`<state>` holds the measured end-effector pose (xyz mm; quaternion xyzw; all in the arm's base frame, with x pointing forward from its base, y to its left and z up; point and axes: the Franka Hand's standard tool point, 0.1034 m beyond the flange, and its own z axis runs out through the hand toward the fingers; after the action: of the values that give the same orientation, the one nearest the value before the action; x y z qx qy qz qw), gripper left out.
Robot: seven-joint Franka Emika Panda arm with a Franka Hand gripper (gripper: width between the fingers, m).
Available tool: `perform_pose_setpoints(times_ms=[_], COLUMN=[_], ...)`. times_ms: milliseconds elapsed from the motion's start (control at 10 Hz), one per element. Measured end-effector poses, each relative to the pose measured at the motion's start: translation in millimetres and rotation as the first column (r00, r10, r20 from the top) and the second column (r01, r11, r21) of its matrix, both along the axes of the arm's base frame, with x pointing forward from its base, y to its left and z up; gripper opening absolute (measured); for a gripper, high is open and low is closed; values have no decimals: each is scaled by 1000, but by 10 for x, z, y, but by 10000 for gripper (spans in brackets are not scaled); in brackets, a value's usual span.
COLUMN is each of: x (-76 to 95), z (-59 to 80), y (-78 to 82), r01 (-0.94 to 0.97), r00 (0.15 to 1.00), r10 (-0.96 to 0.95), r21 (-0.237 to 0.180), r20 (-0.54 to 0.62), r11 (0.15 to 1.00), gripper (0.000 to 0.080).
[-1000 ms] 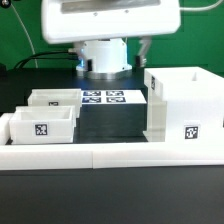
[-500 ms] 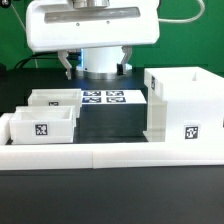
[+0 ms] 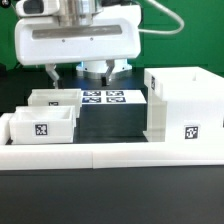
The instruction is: Assemble drawer
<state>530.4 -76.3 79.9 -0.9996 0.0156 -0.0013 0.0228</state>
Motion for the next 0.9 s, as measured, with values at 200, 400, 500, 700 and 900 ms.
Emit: perform_pose_setpoints(times_ms=[200,400,500,700,900], x=[-71,-141,-147,-153,-168], z=[-177,-312,-382,-519,-624], y=[-151,-167,-179,-191,-194], r01=[4,2,-2,-11,-16], r00=[1000,1000,1000,1000,1000], r10=[-4,-2,2,12,17], r21=[-13,-25,-31,-45,-53], r20=[1,7,10,20,24], r11=[1000,1000,1000,999,998], gripper=[649,649,649,649,649])
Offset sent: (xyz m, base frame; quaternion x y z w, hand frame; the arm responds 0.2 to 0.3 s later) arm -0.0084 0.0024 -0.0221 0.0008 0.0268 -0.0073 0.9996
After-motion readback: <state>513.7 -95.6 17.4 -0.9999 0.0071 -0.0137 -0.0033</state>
